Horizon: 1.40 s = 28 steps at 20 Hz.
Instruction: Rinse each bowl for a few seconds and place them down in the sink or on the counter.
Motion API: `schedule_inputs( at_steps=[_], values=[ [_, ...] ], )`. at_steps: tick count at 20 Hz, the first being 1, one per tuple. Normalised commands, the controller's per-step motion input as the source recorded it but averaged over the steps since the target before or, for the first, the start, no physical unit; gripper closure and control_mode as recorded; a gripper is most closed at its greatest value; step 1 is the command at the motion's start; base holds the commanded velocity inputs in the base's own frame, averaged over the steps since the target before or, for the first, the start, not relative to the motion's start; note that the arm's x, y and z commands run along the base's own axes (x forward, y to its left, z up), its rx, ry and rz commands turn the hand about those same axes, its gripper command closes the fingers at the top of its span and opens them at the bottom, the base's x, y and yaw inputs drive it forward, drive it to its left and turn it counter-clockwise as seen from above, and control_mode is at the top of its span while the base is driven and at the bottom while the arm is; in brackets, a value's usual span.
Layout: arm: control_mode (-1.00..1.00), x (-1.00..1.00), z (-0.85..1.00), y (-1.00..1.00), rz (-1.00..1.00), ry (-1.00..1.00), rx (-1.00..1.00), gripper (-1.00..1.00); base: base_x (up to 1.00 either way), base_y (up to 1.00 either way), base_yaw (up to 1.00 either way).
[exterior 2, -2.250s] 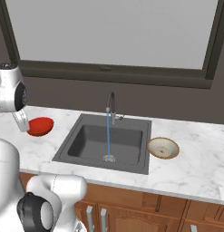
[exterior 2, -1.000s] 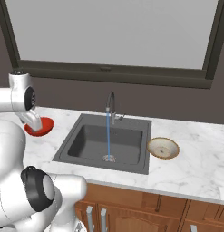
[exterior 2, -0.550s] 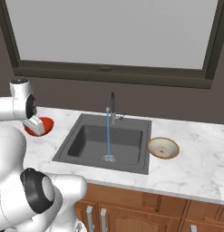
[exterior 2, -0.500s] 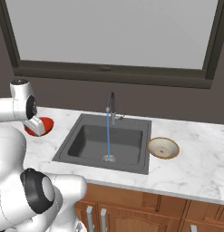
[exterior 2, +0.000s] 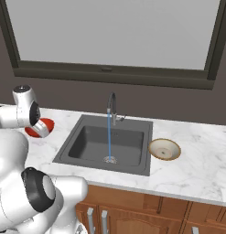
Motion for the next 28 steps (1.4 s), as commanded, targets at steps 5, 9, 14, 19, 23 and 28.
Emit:
schedule_inputs(
  at_steps=[5,9,14,19,23,28],
  values=[
    [-1.00,0.36,-0.03,0.16,0.00,-0.02,0.04,-1.00,0.00,0.00,0.00],
    [-1.00,0.37,-0.01,0.22,0.00,0.01,0.06,-1.00,0.00,0.00,0.00],
    [-1.00,0.27,-0.04,0.16,0.00,0.01,0.01,-1.00,0.00,0.00,0.00],
    [-1.00,0.05,-0.06,0.15,0.00,0.00,-0.01,-1.00,0.00,0.00,0.00],
    [-1.00,0.01,-0.06,0.10,0.00,-0.01,0.00,-1.00,0.00,0.00,0.00],
    [-1.00,0.01,-0.11,0.04,0.00,0.00,0.00,-1.00,0.00,0.00,0.00]
  ],
)
